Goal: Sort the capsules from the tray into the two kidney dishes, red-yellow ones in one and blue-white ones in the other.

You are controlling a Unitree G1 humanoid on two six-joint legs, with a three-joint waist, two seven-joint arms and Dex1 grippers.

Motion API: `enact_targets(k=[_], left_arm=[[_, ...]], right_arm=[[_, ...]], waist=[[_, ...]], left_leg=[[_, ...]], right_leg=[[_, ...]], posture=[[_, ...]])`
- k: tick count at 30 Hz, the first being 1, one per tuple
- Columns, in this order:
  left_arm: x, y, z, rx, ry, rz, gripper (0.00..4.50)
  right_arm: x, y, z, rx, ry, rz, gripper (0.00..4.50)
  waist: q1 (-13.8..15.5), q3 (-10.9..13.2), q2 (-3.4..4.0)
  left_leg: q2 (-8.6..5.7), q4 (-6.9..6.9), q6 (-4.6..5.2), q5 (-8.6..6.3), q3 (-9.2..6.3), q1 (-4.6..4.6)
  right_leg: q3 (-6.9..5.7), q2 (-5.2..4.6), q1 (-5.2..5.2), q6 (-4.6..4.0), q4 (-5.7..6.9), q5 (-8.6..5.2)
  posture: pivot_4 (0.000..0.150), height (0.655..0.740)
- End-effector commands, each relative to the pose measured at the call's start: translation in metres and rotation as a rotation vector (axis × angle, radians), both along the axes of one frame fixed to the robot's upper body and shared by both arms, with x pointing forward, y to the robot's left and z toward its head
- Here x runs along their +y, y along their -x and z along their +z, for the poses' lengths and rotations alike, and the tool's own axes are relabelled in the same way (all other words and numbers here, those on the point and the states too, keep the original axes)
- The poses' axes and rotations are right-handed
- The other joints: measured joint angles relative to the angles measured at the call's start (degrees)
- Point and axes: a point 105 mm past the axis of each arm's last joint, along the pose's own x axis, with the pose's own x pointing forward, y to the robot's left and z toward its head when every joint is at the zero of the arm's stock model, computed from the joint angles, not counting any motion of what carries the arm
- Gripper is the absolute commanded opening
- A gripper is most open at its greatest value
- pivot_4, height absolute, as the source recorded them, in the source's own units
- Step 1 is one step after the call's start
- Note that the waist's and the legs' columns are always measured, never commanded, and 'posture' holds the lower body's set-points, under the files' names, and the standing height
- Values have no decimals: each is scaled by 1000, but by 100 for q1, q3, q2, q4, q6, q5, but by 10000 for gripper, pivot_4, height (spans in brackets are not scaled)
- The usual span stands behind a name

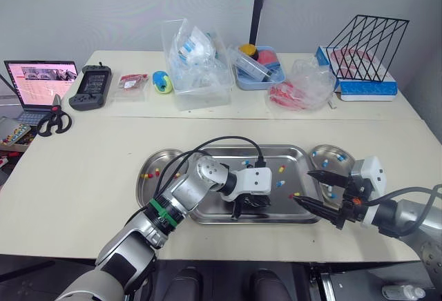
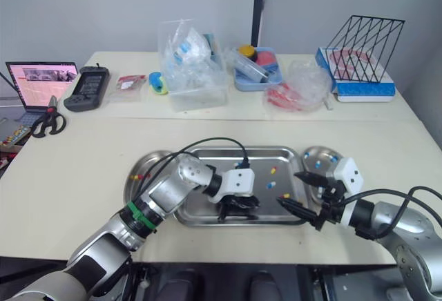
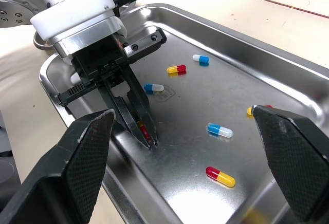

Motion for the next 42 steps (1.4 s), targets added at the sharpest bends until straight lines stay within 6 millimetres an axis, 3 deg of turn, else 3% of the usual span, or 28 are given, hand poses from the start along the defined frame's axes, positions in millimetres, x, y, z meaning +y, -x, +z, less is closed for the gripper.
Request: enact_targets(k=[1, 4, 7, 11, 14, 19, 22, 31, 34, 42], left_arm=[[2, -3, 0, 41, 13, 19, 224], [1, -6, 18, 36, 77, 13, 224], [18, -7, 62, 50, 190, -17, 224], [53, -7, 98, 73, 300, -2, 224], [91, -7, 120, 125, 384, 58, 224], [163, -6, 125, 134, 386, 250, 224], [204, 4, 106, 121, 301, 390, 224], [248, 20, 56, 110, 172, 599, 224], [252, 25, 45, 105, 166, 610, 10183], [253, 22, 59, 72, 245, 608, 37695]], right_arm=[[-2, -1, 13, -59, 12, -5, 45000], [-2, -2, 13, -60, 12, -6, 45000], [-4, -4, 13, -65, 11, -13, 45000], [-6, -5, 13, -68, 5, -13, 45000], [-5, -5, 13, -71, -4, -6, 45000], [-5, -7, 13, -77, -13, 6, 45000], [-7, -9, 14, -80, -16, 8, 45000], [-3, -11, 17, -83, -20, 38, 45000], [-2, -12, 18, -85, -21, 42, 45000], [-8, -12, 20, -82, -19, 30, 45000]], waist=[[2, 0, 0], [-7, 0, 0], [-45, 0, 0], [-86, 0, 1], [-128, 0, 2], [-172, -1, 5], [-170, -1, 5], [-53, 1, 5], [-86, 1, 5], [-96, 1, 5]], left_leg=[[0, 0, 0, 0, 0, -1], [0, 1, 0, 0, 0, -2], [1, 0, 0, 0, -1, -8], [2, 0, 0, 0, -3, -8], [4, -7, 0, 0, -6, -6], [5, -17, 2, -1, -8, 4], [7, -16, 2, -1, -11, 2], [6, -13, 2, -1, -6, 1], [7, -19, 2, -1, -4, 2], [8, -19, 2, -1, -4, 1]], right_leg=[[0, 0, 0, 0, 0, 0], [0, 0, -2, 0, 0, 0], [-1, 1, -11, 0, 3, 0], [-1, 1, -12, 0, 3, 0], [-2, 2, -13, 0, 2, 0], [1, 4, -12, 0, 0, 0], [2, 3, -13, 0, -2, 0], [1, -1, -9, 0, 0, 0], [3, -1, -13, -1, 0, 0], [2, 0, -13, -1, 0, 0]], posture=[[1500, 7275], [1500, 7275], [1500, 7275], [1500, 7275], [1500, 7275], [1500, 7275], [1500, 7275], [1500, 7275], [1500, 7275], [1500, 7275]])
